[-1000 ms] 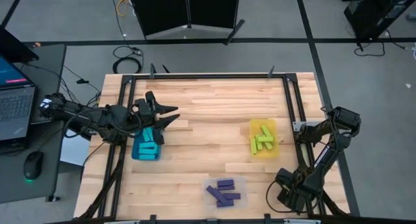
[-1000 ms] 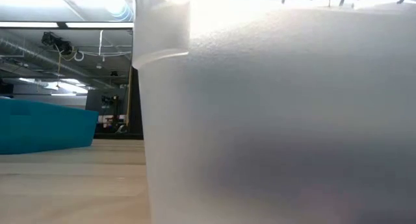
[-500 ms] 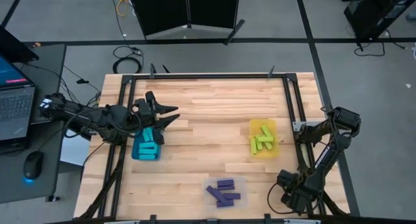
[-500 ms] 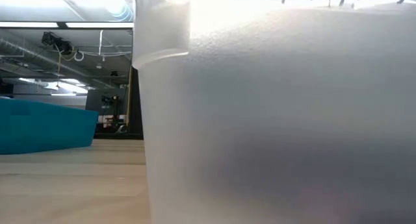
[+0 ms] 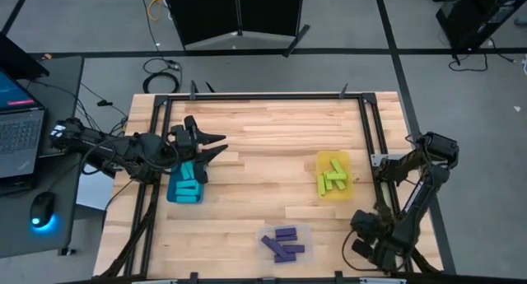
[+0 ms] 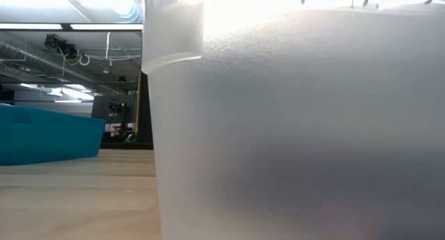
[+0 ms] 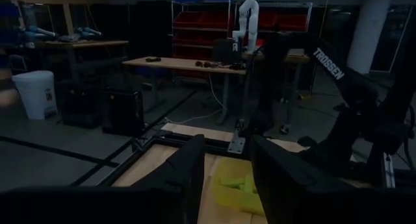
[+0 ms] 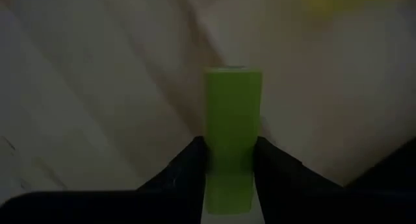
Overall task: Sort blocks
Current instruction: Put the green block into the yellow bin, then return to Home Position
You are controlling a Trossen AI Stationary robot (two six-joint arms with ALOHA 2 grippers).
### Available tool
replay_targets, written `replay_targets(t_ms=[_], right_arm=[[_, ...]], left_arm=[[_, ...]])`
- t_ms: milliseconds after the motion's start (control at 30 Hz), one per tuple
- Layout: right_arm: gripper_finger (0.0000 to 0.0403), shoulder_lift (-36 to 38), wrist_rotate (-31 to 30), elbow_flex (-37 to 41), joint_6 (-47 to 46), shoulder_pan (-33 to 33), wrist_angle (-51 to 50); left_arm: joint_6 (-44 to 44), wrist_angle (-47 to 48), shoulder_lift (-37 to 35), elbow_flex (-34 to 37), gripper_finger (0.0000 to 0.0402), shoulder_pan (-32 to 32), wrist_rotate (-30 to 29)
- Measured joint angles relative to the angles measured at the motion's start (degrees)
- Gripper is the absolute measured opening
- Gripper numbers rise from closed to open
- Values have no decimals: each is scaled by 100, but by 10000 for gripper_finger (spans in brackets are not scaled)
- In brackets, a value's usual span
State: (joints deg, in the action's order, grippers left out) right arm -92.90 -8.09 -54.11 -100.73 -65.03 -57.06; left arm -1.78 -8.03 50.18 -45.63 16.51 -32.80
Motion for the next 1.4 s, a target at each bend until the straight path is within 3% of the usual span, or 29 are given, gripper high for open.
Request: replay_targets(t_ms=[267, 367, 533, 700, 800, 967, 1067, 1167, 1267, 1367, 1400], right_arm=[[112, 508, -2209, -835, -222, 272, -1816], [112, 675, -2395, -879, -357, 783, -2411], [114, 814, -2631, -607, 356, 1631, -2220], [211, 833, -2740, -435, 638, 2058, -2200], [270, 987, -3104, -315, 629, 2055, -2077], [298, 1520, -4227, -23, 662, 1760, -1729], [269, 1912, -5081, 187, 847, 1599, -1392], [206, 2297, -5553, 402, 1561, 1568, -678], [119, 2627, -5520, 623, 2942, 1772, 564], [29, 2813, -5156, 957, 4885, 2205, 2531], [15, 2831, -4925, 1090, 5627, 2393, 3237]], left_arm=[[-427, 12, 1, 0, 131, 0, 0], [-450, 116, 0, 0, 131, 0, 0], [-632, 394, 1, 0, 131, 0, 2], [-750, 580, -85, 0, 131, 0, 377], [-752, 738, -275, 0, 131, 0, 420], [-743, 1176, -659, 0, 131, 0, 420], [-609, 1465, -813, -4, 131, 0, 399], [-466, 1510, -885, 169, 131, 0, 351], [-431, 1267, -906, 549, 131, -61, 389], [-469, 584, -894, 1094, 131, -249, 810], [-489, 284, -889, 1285, 129, -344, 961]])
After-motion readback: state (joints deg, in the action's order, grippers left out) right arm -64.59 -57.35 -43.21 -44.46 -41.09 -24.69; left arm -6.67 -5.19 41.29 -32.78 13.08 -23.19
